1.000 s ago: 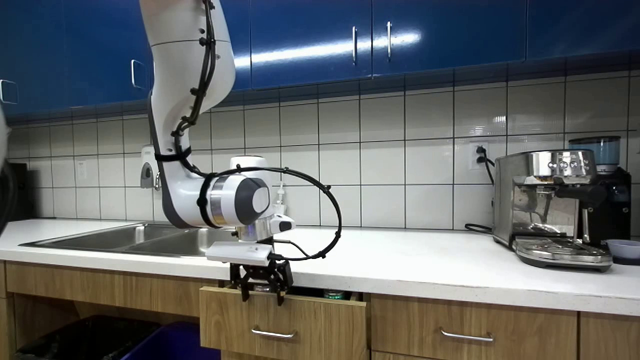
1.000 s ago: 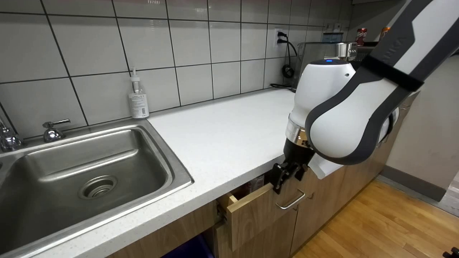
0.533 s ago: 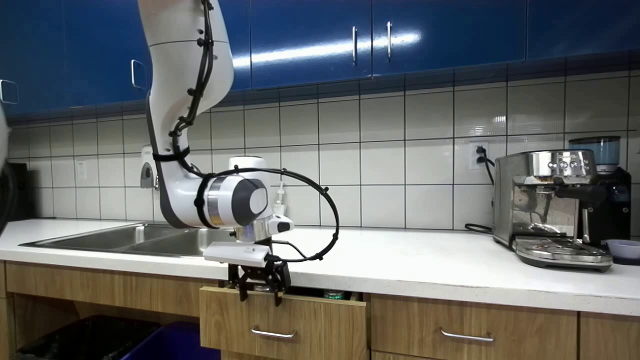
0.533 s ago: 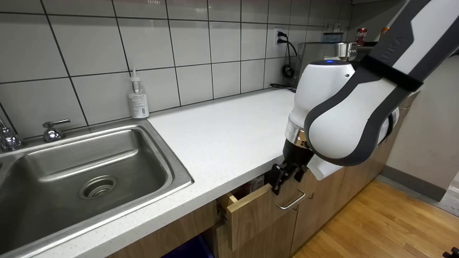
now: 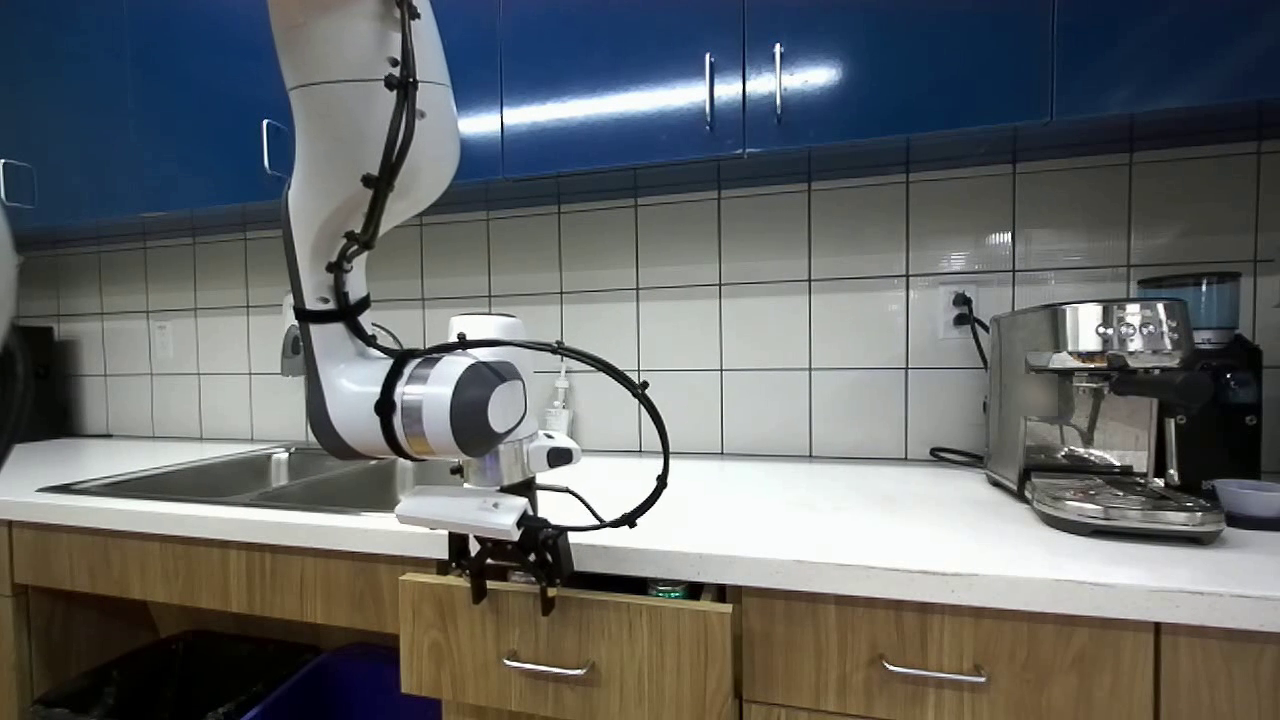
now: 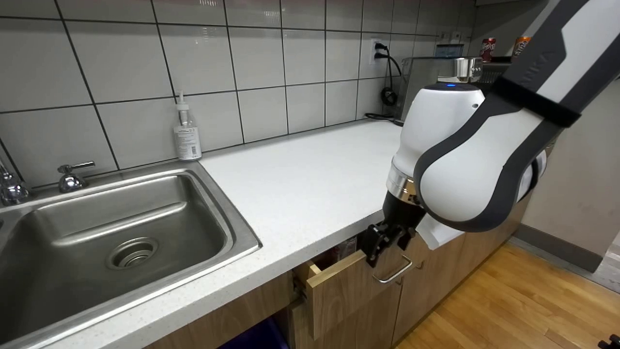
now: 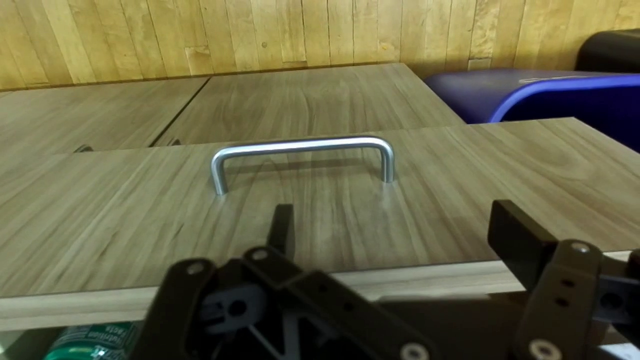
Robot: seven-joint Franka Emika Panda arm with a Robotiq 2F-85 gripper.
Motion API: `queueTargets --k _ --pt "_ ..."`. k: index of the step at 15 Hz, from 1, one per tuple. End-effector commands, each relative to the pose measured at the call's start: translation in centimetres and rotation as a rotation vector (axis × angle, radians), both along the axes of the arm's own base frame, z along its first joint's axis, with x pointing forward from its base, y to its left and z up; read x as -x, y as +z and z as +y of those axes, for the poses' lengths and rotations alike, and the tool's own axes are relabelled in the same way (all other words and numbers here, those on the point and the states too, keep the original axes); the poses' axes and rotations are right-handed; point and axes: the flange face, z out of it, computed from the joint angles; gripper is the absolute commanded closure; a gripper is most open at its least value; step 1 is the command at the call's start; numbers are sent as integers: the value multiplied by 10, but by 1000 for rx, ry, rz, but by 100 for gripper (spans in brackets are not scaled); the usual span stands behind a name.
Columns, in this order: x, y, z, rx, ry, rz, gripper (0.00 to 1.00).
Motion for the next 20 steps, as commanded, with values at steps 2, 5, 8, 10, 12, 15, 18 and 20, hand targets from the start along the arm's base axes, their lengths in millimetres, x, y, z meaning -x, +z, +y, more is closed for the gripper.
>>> queueTargets --k 2,5,8,10,12,15,18,20 --pt "16 14 5 -9 -17 -27 0" --pt "23 20 5 -7 -17 -31 0" --pt "24 31 5 0 -34 -30 0" --pt "23 39 4 -2 -52 -20 0" --pt "21 48 2 5 -61 -26 0" --pt "18 60 -1 11 -64 -23 0" --pt "15 71 -2 12 -48 -8 0" --pt "15 79 -2 9 -38 6 0"
